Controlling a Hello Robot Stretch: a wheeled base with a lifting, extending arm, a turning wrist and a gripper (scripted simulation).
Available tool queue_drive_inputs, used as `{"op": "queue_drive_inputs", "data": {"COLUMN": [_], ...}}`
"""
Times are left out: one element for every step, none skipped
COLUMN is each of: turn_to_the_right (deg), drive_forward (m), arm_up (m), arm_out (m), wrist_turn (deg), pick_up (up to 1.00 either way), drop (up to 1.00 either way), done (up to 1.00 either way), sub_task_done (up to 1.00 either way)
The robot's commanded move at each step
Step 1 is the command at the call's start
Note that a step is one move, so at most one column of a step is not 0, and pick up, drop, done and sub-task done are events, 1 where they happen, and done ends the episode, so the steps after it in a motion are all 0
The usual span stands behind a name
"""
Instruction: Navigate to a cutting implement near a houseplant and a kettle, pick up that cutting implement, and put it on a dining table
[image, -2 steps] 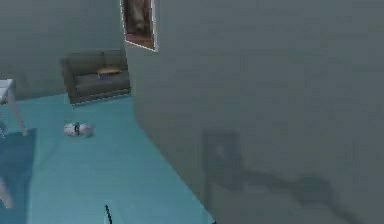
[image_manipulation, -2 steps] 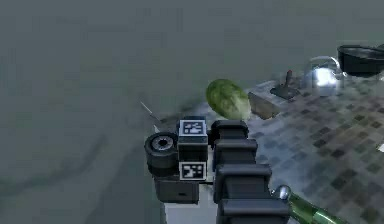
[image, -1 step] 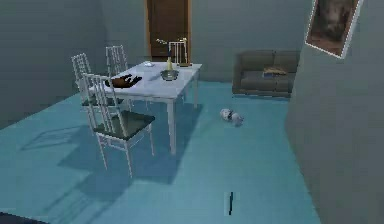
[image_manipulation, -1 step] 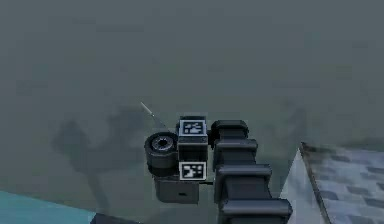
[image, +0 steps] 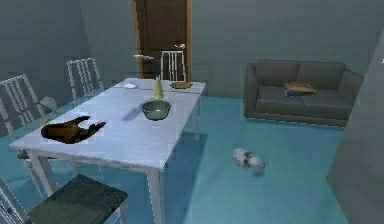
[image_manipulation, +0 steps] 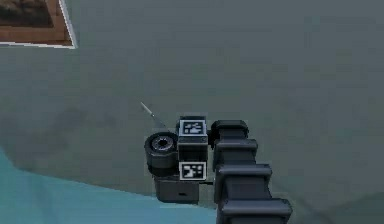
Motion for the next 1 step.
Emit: {"op": "queue_drive_inputs", "data": {"turn_to_the_right": [-9.0], "drive_forward": [0.00], "arm_up": [0.00], "arm_out": [0.00], "wrist_turn": [0.0], "pick_up": [0.00], "drop": [0.00], "done": [0.00], "sub_task_done": [0.00]}}
